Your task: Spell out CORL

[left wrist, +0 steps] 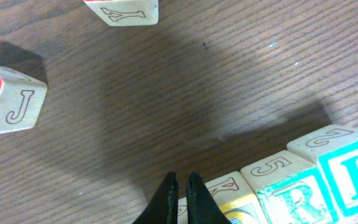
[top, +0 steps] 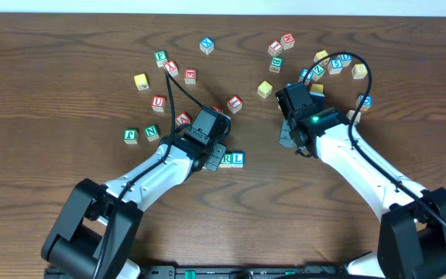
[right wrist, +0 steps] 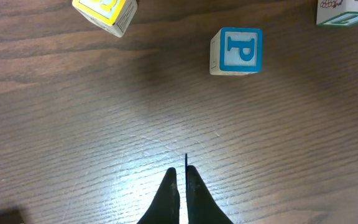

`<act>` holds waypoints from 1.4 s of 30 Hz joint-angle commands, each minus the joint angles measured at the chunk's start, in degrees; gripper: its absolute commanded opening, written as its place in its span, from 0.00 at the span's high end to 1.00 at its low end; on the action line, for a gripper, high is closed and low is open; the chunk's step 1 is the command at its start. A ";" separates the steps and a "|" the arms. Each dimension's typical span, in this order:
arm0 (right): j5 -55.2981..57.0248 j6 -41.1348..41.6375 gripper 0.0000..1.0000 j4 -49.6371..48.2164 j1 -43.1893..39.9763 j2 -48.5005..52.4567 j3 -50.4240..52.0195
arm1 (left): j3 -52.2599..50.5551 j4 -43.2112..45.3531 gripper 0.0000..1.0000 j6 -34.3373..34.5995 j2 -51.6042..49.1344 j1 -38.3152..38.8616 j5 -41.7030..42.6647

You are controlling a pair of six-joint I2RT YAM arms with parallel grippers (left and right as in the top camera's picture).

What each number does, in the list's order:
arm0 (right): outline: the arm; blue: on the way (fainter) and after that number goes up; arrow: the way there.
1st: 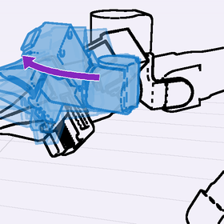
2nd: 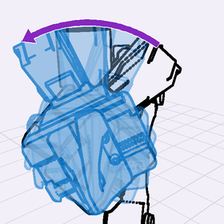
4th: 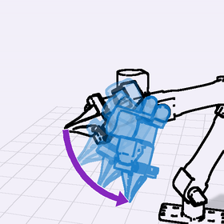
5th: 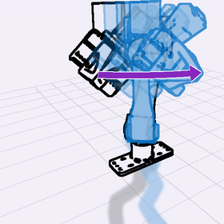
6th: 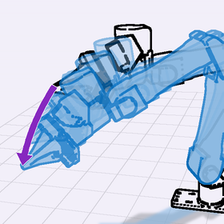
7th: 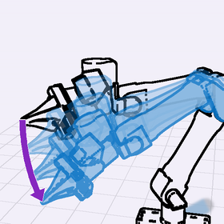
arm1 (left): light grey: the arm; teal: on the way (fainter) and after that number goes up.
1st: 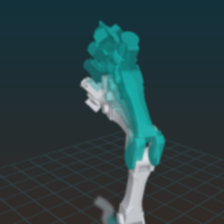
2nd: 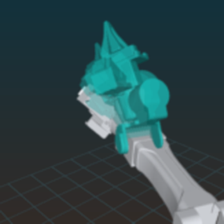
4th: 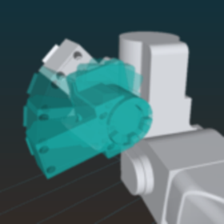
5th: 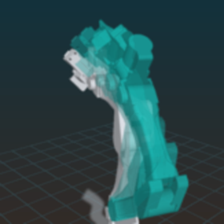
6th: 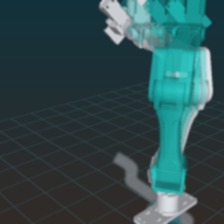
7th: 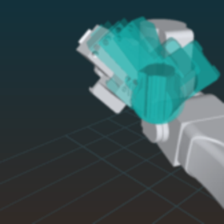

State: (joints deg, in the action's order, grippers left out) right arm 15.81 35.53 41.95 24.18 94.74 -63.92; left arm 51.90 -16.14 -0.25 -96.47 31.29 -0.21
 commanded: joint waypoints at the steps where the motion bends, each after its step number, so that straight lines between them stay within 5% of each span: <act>1: 0.11 0.66 0.99 -0.22 0.28 -0.61 -0.90 | 1.75 -0.35 0.93 -1.14 -0.52 0.09 -0.68; 42: 0.11 0.63 0.99 0.00 0.28 -0.61 -0.90 | 1.75 -1.44 0.93 3.48 -0.52 1.77 -11.23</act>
State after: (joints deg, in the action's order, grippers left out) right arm 15.81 35.53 41.85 24.18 94.74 -63.92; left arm 51.90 -16.88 1.89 -96.47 33.17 -9.87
